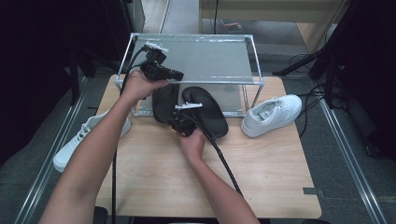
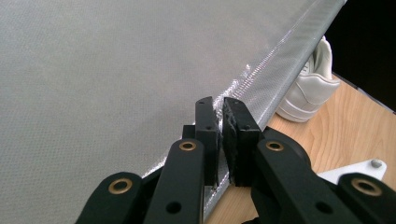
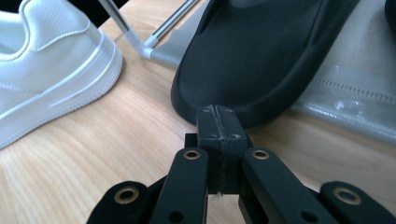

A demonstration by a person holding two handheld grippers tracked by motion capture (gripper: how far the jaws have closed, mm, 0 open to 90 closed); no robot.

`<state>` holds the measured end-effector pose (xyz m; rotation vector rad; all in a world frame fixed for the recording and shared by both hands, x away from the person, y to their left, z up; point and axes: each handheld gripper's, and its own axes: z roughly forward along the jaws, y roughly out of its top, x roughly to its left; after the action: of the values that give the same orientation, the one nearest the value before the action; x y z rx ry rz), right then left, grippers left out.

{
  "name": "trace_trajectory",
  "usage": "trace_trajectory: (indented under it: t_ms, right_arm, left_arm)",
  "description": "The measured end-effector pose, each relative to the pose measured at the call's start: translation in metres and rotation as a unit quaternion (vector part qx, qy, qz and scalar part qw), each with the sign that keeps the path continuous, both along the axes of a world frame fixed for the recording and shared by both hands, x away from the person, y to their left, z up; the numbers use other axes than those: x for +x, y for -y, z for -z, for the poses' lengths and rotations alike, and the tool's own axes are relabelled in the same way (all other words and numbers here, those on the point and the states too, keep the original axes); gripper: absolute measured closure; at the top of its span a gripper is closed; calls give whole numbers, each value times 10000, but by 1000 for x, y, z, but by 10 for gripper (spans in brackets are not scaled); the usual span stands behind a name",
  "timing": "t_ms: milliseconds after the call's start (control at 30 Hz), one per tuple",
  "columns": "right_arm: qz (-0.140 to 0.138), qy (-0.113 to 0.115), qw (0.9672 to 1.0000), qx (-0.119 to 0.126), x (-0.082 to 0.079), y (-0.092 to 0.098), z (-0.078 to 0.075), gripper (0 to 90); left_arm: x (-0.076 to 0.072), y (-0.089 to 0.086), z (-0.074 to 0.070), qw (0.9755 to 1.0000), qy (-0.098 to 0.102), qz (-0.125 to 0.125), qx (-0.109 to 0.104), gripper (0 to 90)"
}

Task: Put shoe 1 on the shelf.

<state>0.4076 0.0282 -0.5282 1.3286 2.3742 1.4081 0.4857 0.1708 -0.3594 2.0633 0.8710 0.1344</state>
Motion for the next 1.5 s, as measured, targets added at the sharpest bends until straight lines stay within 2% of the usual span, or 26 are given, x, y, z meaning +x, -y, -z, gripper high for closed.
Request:
trace_trajectory:
  t_ms: [33, 133, 267, 533, 667, 700, 833, 1000, 1033, 1067, 1167, 1200, 1233, 1300, 1367, 1433, 1500]
  right_arm:
    - [0, 0, 10000, 0, 0, 0, 0, 900]
    - [-59, -59, 9996, 267, -8, 13, -5, 900]
    - [-154, 116, 9997, 167, -17, 26, -13, 900]
    - [-356, 229, 9990, 128, -39, 55, -24, 900]
    - [-447, 279, 9986, -55, -48, 71, -23, 900]
    - [-421, 297, 9986, -110, -51, 76, -23, 900]
    - [-388, 261, 9989, -28, -54, 88, -22, 900]
    - [-287, 229, 9993, 74, -64, 119, -25, 900]
    - [-287, 229, 9993, 74, -64, 119, -25, 900]
    - [-209, 259, 9994, 43, -68, 130, -26, 900]
    - [-150, 265, 9995, 25, -69, 138, -26, 900]
    - [-72, 234, 9997, 17, -70, 149, -24, 900]
    - [-51, 226, 9997, 15, -71, 153, -24, 900]
    - [28, 307, 9994, -137, -72, 163, -22, 900]
    - [46, 327, 9993, -150, -71, 167, -22, 900]
    - [149, 197, 9996, -155, -70, 179, -17, 900]
    - [215, 201, 9993, -239, -69, 185, -14, 900]
  left_arm:
    - [0, 0, 0, 10000, 0, 0, 0, 855]
    - [1, -1, 1, 10000, -23, 20, -45, 855]
    - [1, 0, 0, 10000, -16, 16, 0, 855]
    - [0, 0, 0, 10000, -24, -3, 15, 855]
    - [1, 0, 0, 10000, -38, 11, 3, 855]
    - [1, 0, 0, 10000, -29, -4, 8, 855]
    - [1, 0, 0, 10000, -34, 4, 6, 855]
    - [0, 0, -1, 10000, -41, -15, 25, 855]
    - [0, 0, -1, 10000, -44, -17, 21, 855]
    - [0, 0, -1, 10000, -38, -13, 18, 855]
    - [0, 0, -1, 10000, -29, -16, 26, 855]
    - [0, 0, -1, 10000, -29, -20, 26, 855]
    - [0, 0, -1, 10000, -27, -22, 30, 855]
    - [0, 0, -1, 10000, -29, -22, 28, 855]
    - [0, 0, -1, 10000, -29, -25, 24, 855]
    - [0, 1, -1, 10000, -26, -30, 33, 855]
    - [0, 1, -1, 10000, -27, -34, 47, 855]
